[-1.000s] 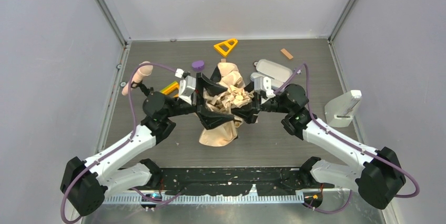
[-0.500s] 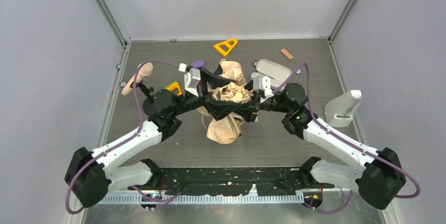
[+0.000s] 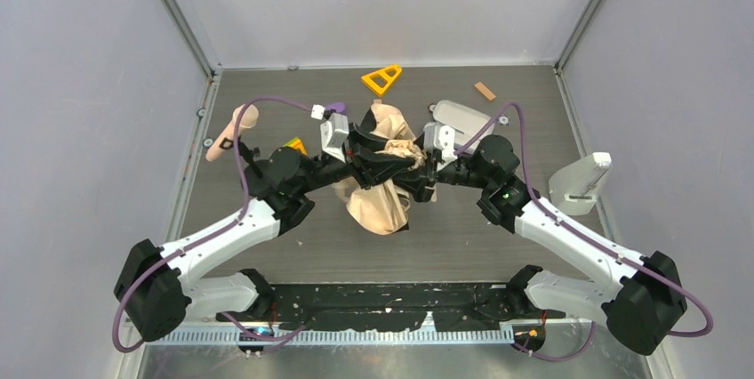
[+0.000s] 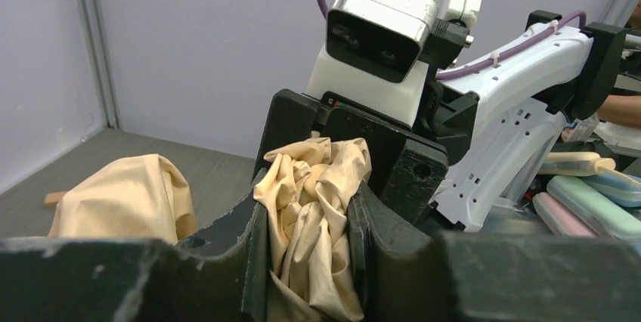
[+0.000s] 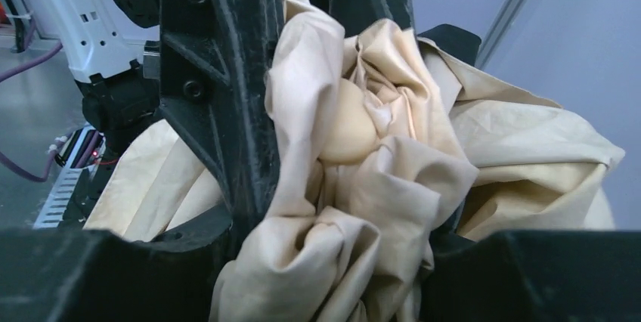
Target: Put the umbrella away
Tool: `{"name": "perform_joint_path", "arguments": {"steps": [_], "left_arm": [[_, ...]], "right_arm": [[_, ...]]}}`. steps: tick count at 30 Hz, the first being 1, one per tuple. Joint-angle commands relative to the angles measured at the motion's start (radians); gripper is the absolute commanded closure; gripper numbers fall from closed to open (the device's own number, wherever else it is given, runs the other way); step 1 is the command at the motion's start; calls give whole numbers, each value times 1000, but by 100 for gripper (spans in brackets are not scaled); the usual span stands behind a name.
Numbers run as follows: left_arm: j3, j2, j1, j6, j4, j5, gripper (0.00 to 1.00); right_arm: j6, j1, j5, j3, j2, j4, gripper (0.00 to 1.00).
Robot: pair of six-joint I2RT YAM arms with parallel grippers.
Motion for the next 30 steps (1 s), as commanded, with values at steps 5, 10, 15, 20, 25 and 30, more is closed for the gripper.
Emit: {"name": "perform_joint_path", "arguments": {"steps": [5,10,15,20,25,30], "left_arm": [[-33,-51,-13,124,-220,-41,100],[-76,-100,-13,150,-245,-105,100],[-117,-117,-15,126,-205,-169,100],[-119,-118,-29,106,-200,-261,100],[-109,-117,-65,102,-240,-429,100],[-102,-92,-85,119,-215,-518,100]], "right_arm": [[44,18,75,-60,-32,-221,43],[106,16,110,-100,-117,-210,0],[211,13,134,-129,-208,-200,5],[284,17,141,-111,-247,-192,5],[311,88,197,-67,-216,-185,5],[356,189,278,-64,-193,-108,5]]}}
